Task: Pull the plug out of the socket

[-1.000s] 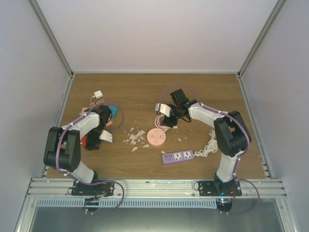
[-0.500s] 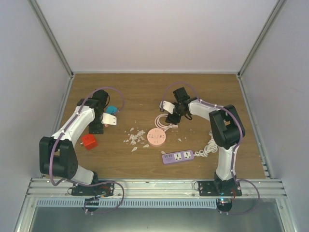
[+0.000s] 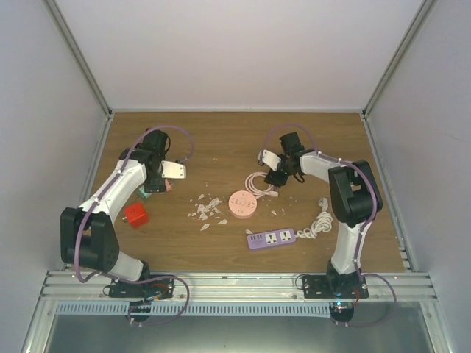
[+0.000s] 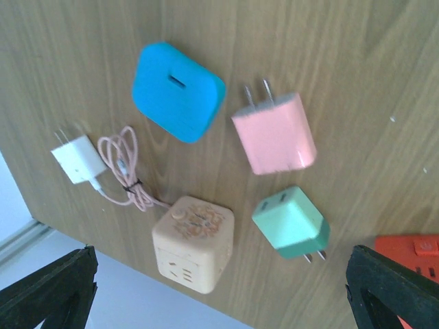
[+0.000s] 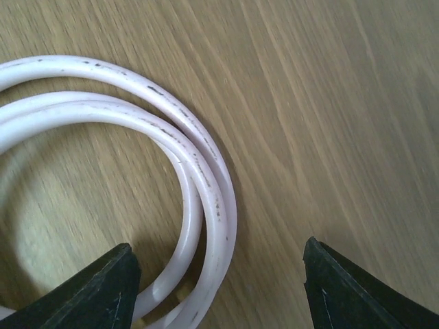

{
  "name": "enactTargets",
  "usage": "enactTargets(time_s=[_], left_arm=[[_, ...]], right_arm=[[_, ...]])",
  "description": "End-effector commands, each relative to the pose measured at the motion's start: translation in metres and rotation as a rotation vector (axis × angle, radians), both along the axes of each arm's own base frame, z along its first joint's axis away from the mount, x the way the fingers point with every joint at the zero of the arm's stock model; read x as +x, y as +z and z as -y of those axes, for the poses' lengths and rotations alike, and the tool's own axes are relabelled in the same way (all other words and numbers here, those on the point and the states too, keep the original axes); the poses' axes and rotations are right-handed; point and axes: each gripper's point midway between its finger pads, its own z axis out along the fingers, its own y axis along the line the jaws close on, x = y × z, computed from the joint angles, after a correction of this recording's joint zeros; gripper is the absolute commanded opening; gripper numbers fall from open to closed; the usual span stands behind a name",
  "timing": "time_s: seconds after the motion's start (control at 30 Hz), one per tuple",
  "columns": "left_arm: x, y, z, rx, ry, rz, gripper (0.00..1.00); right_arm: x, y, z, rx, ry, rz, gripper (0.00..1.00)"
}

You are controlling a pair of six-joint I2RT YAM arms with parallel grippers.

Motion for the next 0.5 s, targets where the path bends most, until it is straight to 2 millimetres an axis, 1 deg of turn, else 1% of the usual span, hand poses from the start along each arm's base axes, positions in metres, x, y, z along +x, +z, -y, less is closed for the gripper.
enactTargets(time_s=[0.0, 0.13, 0.27, 0.47], left_arm=[[0.027, 0.015, 0.025, -0.098, -0.008, 0.085, 0.99], [0.035, 0.021, 0.044, -0.173, -0.019, 0.100, 0.99], [0.041, 0.026, 0.065, -0.253, -0.030, 0.106, 0.99], [0.045, 0.019, 0.090, -0.294, -0.054, 0.095, 0.99]], right_arm=[[-0.022, -0.024, 0.043, -0.100, -0.067, -0.078, 0.66], [-0.032, -0.026, 0.062, -0.106, -0.097, -0.092, 0.66], [-0.041, -0.027, 0.076, -0.108, -0.122, -0.102, 0.65], [-0.055, -0.026, 0.100, -0.119, -0.158, -0.109, 0.65]])
